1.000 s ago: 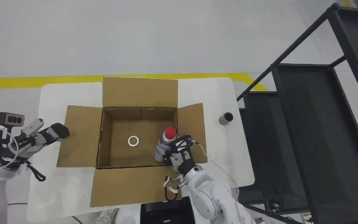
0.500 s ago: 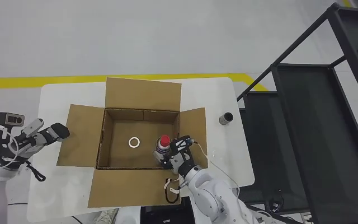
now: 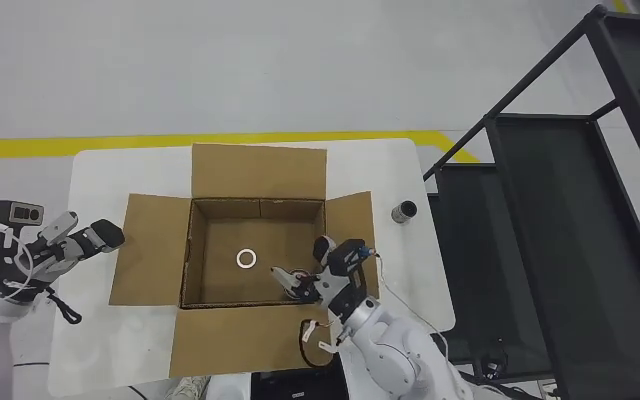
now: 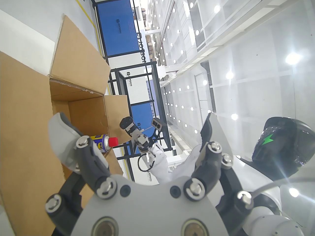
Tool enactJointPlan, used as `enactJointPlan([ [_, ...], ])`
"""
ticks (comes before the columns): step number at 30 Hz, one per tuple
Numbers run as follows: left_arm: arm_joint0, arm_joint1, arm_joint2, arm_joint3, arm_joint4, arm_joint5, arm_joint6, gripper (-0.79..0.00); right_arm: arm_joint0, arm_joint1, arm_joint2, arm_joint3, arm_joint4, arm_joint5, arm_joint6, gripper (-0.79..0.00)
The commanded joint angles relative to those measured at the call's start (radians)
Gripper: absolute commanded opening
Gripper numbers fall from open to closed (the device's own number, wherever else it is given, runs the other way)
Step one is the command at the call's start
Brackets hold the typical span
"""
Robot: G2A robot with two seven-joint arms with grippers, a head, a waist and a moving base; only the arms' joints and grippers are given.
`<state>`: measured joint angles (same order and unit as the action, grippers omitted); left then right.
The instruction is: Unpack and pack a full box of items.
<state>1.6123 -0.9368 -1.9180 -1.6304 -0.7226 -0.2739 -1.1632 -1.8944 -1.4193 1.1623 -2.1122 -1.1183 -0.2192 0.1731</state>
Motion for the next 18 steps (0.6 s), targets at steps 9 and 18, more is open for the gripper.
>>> enactJointPlan([
  [9,0.0,0.0,0.0,0.0,0.0,0.0,0.0,0.0,-0.126,0.047,0.084,-0.078,0.118,-0.237,0.233,0.0],
  [18,0.0,0.0,0.0,0.0,0.0,0.0,0.0,0.0,-0.121,0.066,0.11,-0.049,0.17,-0.325,0.217,0.0],
])
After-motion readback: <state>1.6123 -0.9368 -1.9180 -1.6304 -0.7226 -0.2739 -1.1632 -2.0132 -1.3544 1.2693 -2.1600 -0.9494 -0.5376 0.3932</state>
